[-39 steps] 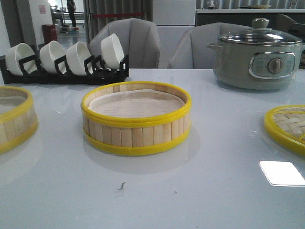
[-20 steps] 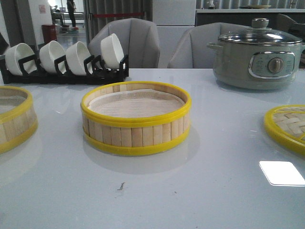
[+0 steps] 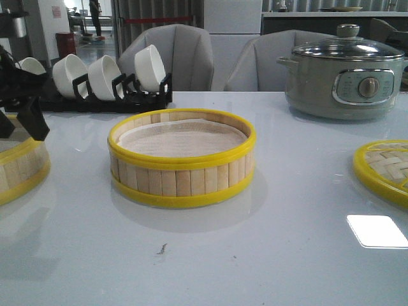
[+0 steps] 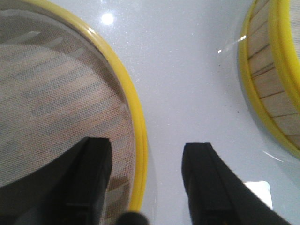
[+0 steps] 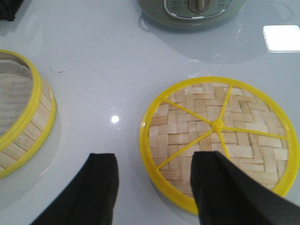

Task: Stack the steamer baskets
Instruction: 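Grasp the rim of the bamboo steamer basket at the edge with the left gripper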

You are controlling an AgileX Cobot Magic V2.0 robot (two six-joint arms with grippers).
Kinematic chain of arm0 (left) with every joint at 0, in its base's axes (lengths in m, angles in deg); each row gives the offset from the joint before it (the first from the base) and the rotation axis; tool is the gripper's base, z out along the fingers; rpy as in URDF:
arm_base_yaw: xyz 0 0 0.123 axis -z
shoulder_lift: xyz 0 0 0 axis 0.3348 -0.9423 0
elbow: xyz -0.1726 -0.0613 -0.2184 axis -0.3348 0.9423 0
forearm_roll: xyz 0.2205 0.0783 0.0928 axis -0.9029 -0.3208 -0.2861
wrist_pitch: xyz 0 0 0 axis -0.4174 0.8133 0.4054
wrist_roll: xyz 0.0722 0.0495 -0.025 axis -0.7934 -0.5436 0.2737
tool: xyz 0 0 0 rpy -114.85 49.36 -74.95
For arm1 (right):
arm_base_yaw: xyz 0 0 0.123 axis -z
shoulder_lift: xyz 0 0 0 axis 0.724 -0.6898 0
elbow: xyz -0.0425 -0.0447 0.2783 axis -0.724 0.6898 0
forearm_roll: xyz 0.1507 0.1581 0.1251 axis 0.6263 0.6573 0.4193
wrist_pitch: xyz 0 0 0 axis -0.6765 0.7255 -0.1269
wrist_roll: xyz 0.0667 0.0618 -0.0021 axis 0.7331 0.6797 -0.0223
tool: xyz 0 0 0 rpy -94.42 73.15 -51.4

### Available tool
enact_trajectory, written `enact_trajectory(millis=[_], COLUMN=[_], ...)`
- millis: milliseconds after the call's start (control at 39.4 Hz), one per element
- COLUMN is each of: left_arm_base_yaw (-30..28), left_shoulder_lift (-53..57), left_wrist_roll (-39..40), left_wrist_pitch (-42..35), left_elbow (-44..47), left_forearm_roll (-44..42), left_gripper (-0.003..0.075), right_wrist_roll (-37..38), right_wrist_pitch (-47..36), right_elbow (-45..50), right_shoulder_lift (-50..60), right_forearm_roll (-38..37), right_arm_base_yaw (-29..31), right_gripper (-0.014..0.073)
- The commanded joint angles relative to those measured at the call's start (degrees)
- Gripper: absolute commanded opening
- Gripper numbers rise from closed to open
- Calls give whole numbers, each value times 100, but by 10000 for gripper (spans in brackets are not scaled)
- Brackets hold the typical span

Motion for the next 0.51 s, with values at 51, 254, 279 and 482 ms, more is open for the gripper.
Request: enact_trajectory(millis=[51,254,279,482], left_arm_base_yaw=[43,43,43,43], left_shoulder_lift=[-114,-370,-384,-338], left_wrist_roll=[-3,-3,-3,8], left_wrist_pitch=[-415,-447,-447,-447], left_elbow=[-173,-173,-173,-264], left_forearm_roll=[28,28,28,28], left_gripper=[410,398,386,87], right_wrist_roll=[-51,-51,-51,-51], right_wrist_pitch=[-401,-401,-401,-401], right_elbow=[-214,-214,-214,-214], right_shoulder_lift=[35,35,35,35], right_forearm_roll=[21,21,21,21], right_arm_base_yaw=[0,0,0,0], right_gripper=[465,465,465,465])
